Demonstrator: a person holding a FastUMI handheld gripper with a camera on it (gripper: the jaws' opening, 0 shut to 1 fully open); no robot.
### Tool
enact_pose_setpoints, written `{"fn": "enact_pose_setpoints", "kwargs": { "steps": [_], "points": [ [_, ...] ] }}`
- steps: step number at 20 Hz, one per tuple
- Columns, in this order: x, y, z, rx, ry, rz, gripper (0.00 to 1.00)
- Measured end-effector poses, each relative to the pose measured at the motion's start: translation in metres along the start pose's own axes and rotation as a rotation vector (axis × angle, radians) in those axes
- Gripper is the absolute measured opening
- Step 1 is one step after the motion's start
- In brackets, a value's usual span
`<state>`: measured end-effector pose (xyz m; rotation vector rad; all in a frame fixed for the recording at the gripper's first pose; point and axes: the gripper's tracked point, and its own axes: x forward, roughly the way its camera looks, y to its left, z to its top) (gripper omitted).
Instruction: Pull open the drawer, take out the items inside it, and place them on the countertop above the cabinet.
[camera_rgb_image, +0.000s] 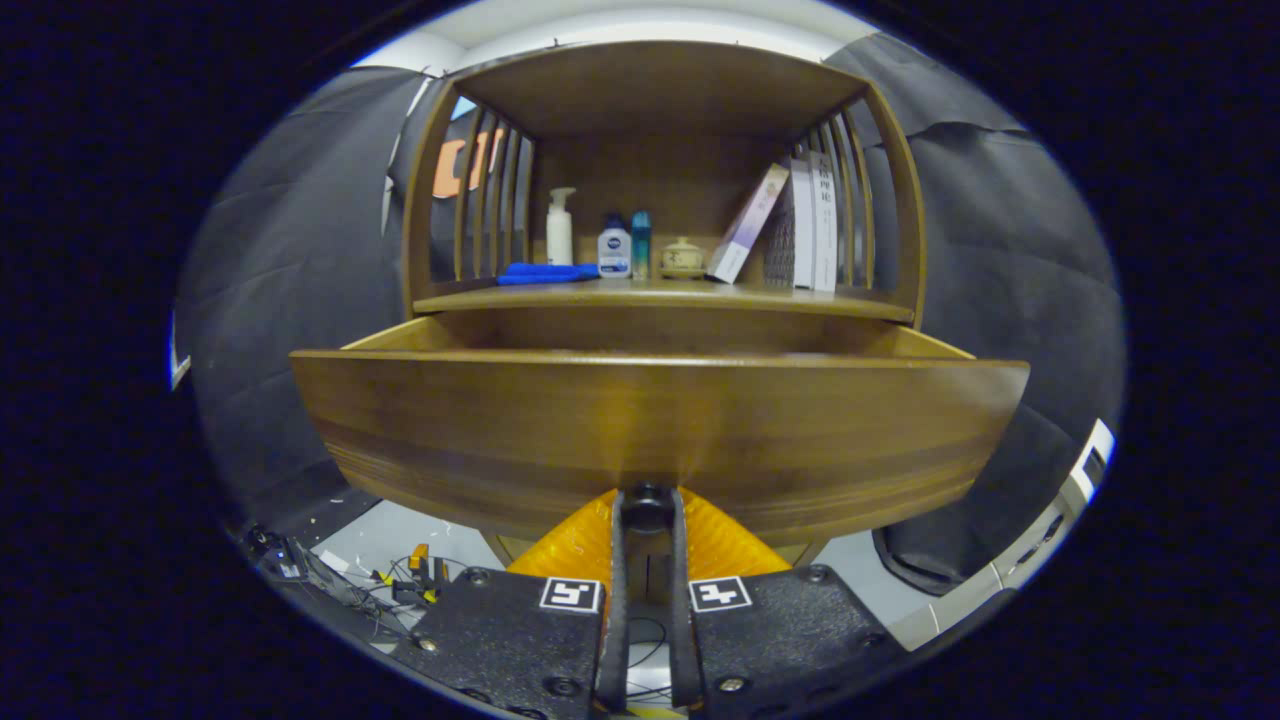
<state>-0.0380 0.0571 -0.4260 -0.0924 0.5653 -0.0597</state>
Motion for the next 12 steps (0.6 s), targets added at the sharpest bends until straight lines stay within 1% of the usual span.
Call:
{"fn": "enact_pose_setpoints", "kwargs": {
  "steps": [7, 9, 12],
  "points": [
    [-0.040, 0.008, -0.020, -0.052, 0.024, 0.054, 0.19],
    [-0.046, 0.010, -0.023, -0.049, 0.038, 0.065, 0.19],
    [-0.047, 0.010, -0.024, -0.046, 0.081, 0.058, 0.20]
  ]
}}
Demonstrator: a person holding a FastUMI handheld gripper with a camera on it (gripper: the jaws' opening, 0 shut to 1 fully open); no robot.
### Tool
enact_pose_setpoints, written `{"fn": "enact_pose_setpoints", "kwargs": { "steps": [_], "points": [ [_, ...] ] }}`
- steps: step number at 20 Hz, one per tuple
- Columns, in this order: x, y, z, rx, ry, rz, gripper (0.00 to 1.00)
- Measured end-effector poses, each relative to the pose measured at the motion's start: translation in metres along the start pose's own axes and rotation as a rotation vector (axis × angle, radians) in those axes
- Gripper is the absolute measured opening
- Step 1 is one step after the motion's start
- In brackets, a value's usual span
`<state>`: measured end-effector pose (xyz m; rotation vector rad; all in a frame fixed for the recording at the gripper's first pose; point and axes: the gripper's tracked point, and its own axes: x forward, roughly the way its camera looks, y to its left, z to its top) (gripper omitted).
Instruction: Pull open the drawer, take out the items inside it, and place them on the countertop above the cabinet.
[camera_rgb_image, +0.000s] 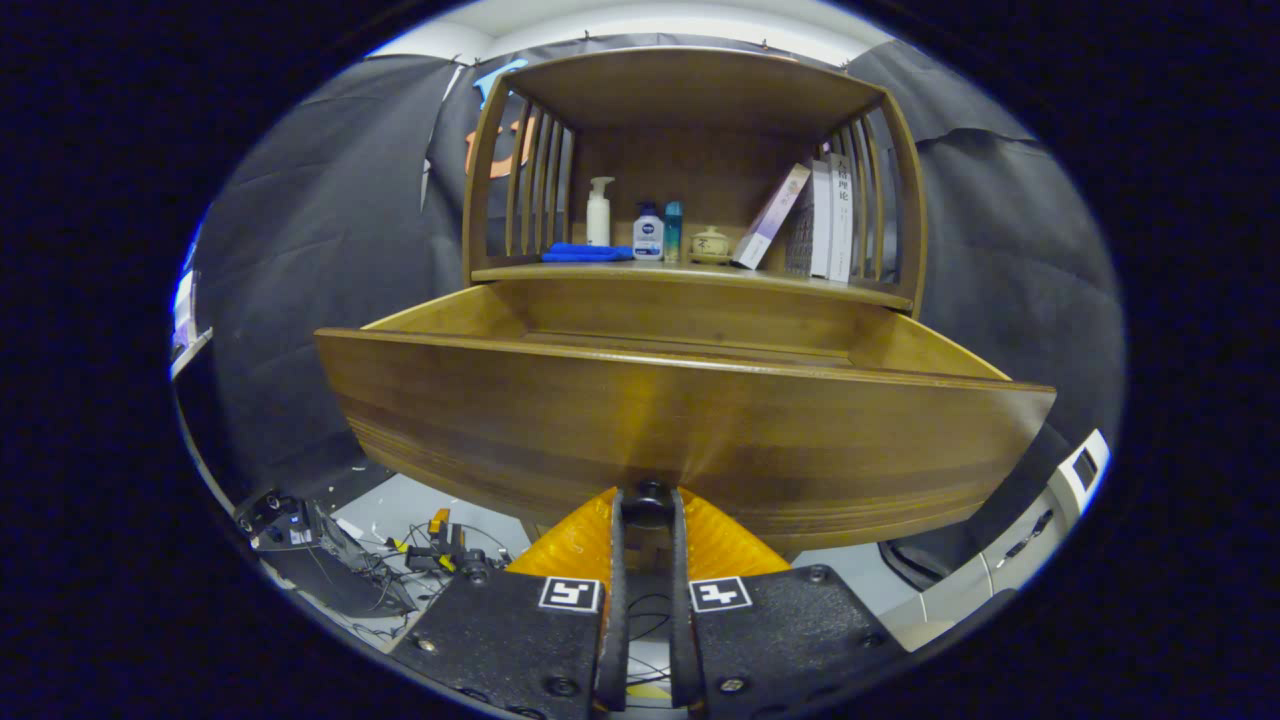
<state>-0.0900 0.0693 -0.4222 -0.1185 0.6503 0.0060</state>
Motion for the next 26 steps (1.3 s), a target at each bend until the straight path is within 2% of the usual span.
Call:
{"fn": "enact_pose_setpoints", "kwargs": {
  "steps": [3, 4, 7, 11, 15, 19, 23, 26],
  "points": [
    [-0.019, 0.004, 0.008, -0.004, 0.040, 0.012, 0.33],
    [-0.027, 0.009, 0.015, -0.019, 0.038, 0.038, 0.35],
    [-0.047, 0.020, 0.038, -0.036, 0.022, 0.121, 0.53],
    [-0.062, 0.024, 0.076, -0.018, 0.019, 0.197, 0.64],
    [-0.055, 0.013, 0.110, -0.071, 0.017, 0.204, 0.79],
    [-0.029, -0.002, 0.127, -0.063, 0.075, 0.197, 0.78],
    [0.004, -0.023, 0.122, -0.056, 0.223, 0.134, 0.78],
    [0.026, -0.024, 0.121, -0.042, 0.313, 0.155, 0.78]
  ]
}}
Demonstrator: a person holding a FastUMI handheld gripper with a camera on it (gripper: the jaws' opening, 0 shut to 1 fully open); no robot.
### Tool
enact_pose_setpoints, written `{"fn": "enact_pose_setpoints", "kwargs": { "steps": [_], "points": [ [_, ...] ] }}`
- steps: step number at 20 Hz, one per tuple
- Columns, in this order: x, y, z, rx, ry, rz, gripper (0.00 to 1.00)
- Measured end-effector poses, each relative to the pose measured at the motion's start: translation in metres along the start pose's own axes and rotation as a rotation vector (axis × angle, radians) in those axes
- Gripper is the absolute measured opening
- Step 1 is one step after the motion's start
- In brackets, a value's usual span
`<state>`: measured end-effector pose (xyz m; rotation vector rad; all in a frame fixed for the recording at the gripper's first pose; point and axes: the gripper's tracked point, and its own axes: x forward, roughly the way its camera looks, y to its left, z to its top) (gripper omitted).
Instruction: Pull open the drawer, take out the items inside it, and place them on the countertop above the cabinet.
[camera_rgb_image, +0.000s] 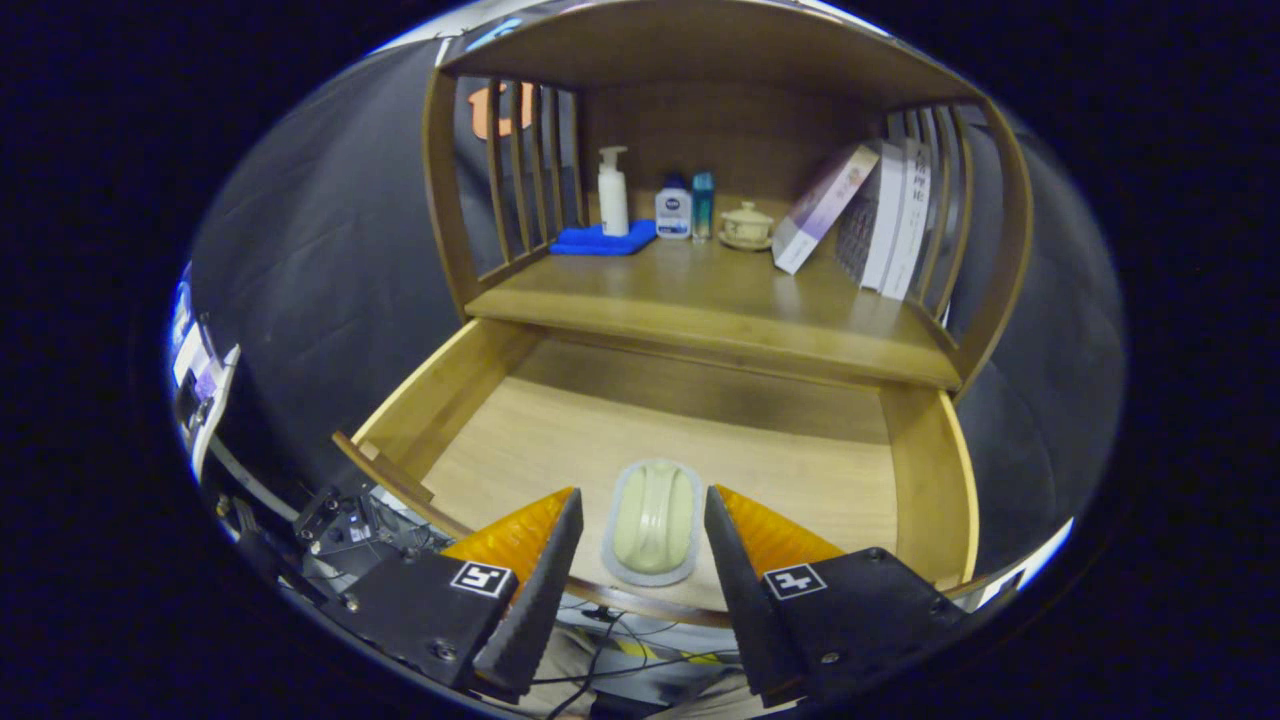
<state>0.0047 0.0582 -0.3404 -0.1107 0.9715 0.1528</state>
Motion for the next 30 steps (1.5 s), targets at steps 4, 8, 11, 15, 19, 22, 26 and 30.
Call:
{"fn": "enact_pose_setpoints", "kwargs": {
  "steps": [4, 8, 11, 15, 19, 22, 26, 30],
  "points": [
    [0.024, 0.002, -0.003, -0.047, 0.113, 0.028, 0.77],
    [0.044, 0.005, -0.006, -0.085, 0.171, 0.033, 0.76],
    [0.058, 0.004, -0.012, -0.057, 0.218, 0.043, 0.74],
    [0.070, -0.004, -0.025, -0.012, 0.307, 0.025, 0.56],
    [0.080, -0.007, -0.035, 0.018, 0.346, 0.011, 0.44],
    [0.083, -0.008, -0.036, 0.038, 0.357, 0.016, 0.35],
    [0.081, -0.009, -0.036, 0.029, 0.341, 0.013, 0.22],
    [0.070, -0.014, -0.028, 0.049, 0.317, 0.002, 0.18]
  ]
}}
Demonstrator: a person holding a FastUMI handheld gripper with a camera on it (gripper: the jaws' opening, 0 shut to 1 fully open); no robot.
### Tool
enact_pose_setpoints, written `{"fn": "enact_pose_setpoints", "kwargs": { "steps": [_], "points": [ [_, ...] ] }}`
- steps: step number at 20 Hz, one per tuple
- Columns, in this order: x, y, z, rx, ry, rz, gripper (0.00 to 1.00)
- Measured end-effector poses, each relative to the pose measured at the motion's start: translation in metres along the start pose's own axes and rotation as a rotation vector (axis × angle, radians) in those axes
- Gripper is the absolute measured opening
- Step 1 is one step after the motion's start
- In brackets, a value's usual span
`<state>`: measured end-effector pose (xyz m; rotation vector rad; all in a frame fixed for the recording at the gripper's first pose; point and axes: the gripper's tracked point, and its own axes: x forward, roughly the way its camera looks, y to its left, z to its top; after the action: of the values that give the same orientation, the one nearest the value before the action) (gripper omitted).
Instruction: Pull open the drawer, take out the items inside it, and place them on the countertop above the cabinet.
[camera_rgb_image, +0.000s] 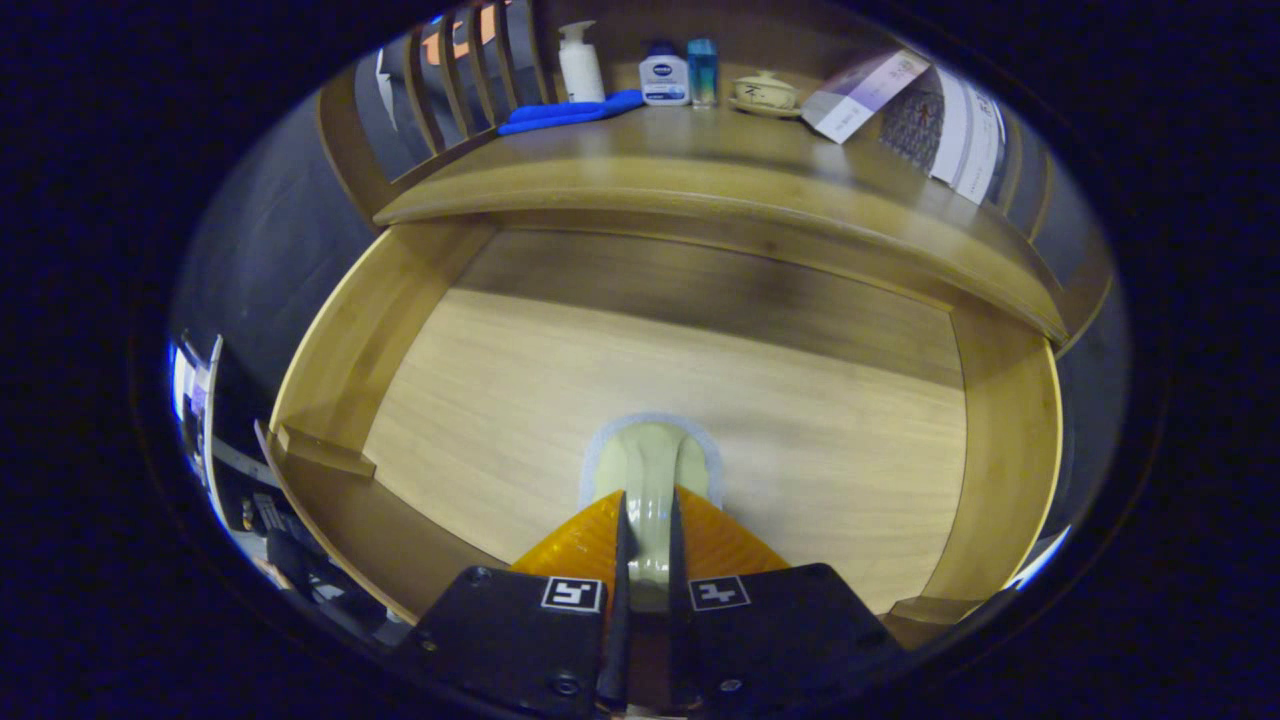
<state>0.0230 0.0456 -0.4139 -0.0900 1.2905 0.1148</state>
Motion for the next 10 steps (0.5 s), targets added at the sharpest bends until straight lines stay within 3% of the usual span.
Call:
{"fn": "enact_pose_setpoints", "kwargs": {
  "steps": [10],
  "points": [
    [-0.078, -0.022, 0.055, -0.004, -0.183, -0.057, 0.18]
  ]
}}
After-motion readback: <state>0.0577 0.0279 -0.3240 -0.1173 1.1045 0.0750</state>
